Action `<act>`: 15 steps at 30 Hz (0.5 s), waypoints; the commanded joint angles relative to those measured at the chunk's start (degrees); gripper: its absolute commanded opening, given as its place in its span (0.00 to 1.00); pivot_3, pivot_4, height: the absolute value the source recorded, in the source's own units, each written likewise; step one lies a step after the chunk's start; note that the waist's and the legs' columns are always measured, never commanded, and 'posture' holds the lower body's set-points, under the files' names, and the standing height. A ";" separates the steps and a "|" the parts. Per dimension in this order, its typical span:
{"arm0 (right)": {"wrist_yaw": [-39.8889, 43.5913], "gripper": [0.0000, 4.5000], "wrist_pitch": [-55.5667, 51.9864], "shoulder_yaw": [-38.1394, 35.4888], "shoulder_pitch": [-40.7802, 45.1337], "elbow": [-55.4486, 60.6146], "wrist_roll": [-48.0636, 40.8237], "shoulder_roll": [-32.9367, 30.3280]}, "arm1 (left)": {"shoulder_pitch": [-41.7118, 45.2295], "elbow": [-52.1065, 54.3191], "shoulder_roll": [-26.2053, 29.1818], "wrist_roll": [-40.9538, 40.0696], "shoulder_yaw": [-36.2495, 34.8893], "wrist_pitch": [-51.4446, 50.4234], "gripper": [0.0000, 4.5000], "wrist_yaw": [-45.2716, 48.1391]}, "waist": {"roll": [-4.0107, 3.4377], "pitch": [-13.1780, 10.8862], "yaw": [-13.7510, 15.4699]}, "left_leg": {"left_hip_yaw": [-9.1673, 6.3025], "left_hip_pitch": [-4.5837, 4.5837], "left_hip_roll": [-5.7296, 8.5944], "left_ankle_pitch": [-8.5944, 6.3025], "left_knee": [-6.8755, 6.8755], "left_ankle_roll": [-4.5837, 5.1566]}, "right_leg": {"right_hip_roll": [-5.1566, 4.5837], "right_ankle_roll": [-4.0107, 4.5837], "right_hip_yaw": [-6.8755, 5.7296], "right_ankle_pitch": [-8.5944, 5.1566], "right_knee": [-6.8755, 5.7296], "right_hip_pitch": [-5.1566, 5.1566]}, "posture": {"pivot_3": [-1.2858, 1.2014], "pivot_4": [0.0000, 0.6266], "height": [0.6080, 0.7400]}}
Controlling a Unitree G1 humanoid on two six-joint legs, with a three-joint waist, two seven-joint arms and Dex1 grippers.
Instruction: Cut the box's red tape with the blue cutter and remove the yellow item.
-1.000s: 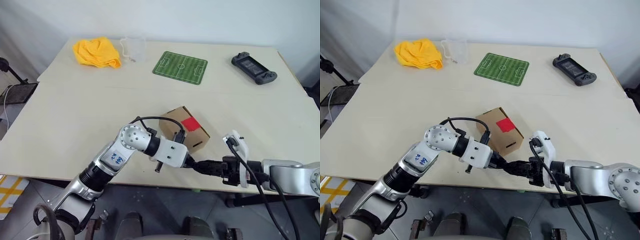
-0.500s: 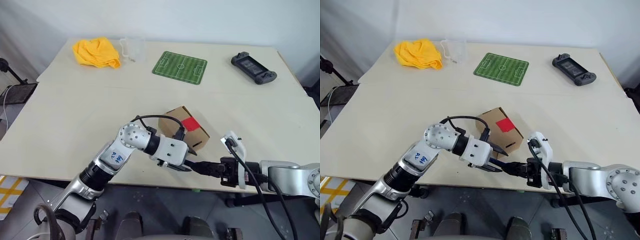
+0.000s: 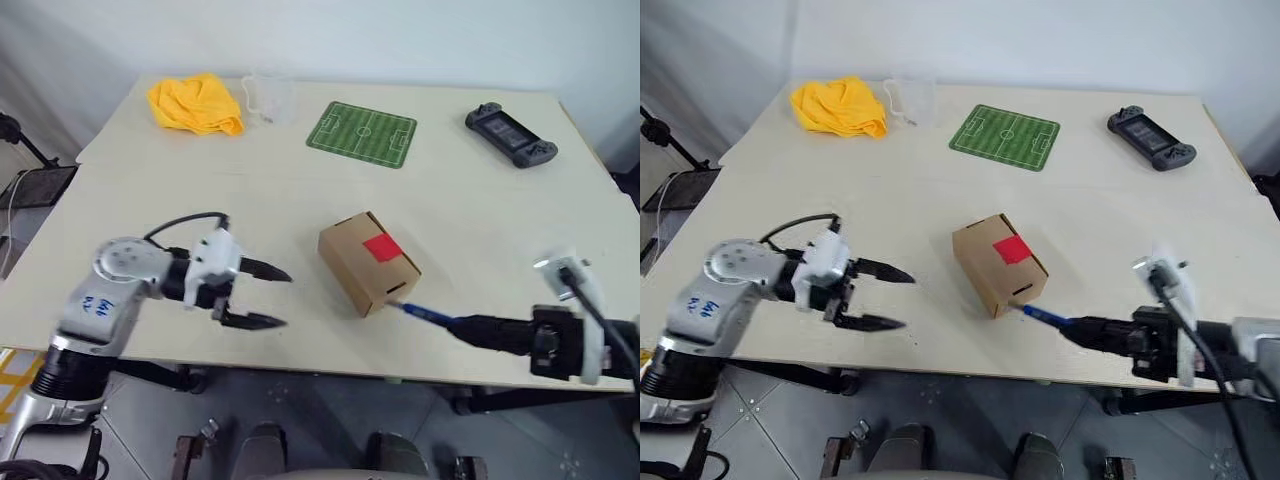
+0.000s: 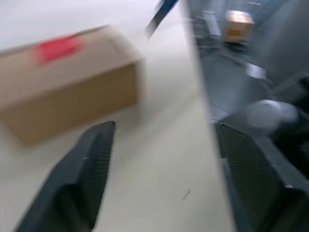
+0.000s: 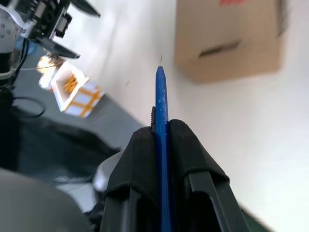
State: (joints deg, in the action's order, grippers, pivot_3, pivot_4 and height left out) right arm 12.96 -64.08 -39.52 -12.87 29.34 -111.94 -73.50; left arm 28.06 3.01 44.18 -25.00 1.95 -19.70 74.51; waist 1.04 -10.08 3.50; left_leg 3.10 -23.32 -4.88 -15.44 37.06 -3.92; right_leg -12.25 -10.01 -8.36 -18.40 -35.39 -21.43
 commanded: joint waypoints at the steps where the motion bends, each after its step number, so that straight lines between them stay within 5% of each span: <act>1: 0.12 0.02 -0.88 -8.53 -1.09 2.40 3.46 2.51 | 4.25 -3.64 -5.14 -3.03 -2.93 -2.95 0.50 -5.45 | 0.07 -0.04 0.39 | 0.00 -0.01 0.00 0.00 0.00 0.00 | 0.00 -0.01 0.00 0.01 0.01 0.01 | 0.52 0.24 1.00; 4: -0.11 0.02 0.42 -10.09 -0.22 3.51 7.43 3.07 | 8.00 -5.89 -9.88 -3.56 -2.61 -6.03 0.29 -8.99 | 0.25 -0.14 0.59 | 0.00 -0.01 0.00 0.00 0.03 0.00 | 0.00 -0.07 0.01 0.04 -0.03 0.00 | 0.52 0.24 1.00; 9: -6.71 0.02 7.65 0.49 9.57 3.75 7.27 -1.07 | 14.96 -12.02 -16.77 0.55 1.07 -5.12 0.00 -13.08 | 0.28 -0.16 -0.39 | 0.01 0.01 0.00 0.01 -0.01 -0.02 | 0.00 -0.14 0.02 0.09 -0.04 -0.01 | 0.52 0.24 1.00; 15: -20.31 0.02 10.66 26.91 34.25 -0.24 5.14 -7.90 | 23.90 -21.29 -21.19 7.22 6.52 -3.96 0.00 -15.01 | 0.43 -0.33 -1.80 | 0.02 -0.03 0.00 0.02 -0.07 -0.03 | 0.00 -0.15 0.02 0.10 0.04 -0.07 | 0.52 0.24 1.00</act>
State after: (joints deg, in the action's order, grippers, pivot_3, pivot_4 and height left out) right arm -4.13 -53.49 -17.43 17.80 30.09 -105.99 -80.39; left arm 50.70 -17.20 22.91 -20.00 7.03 -24.97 59.04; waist 1.46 -10.41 1.70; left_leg 3.13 -23.36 -4.87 -15.43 37.00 -3.95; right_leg -12.25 -10.19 -8.34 -18.29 -35.31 -21.50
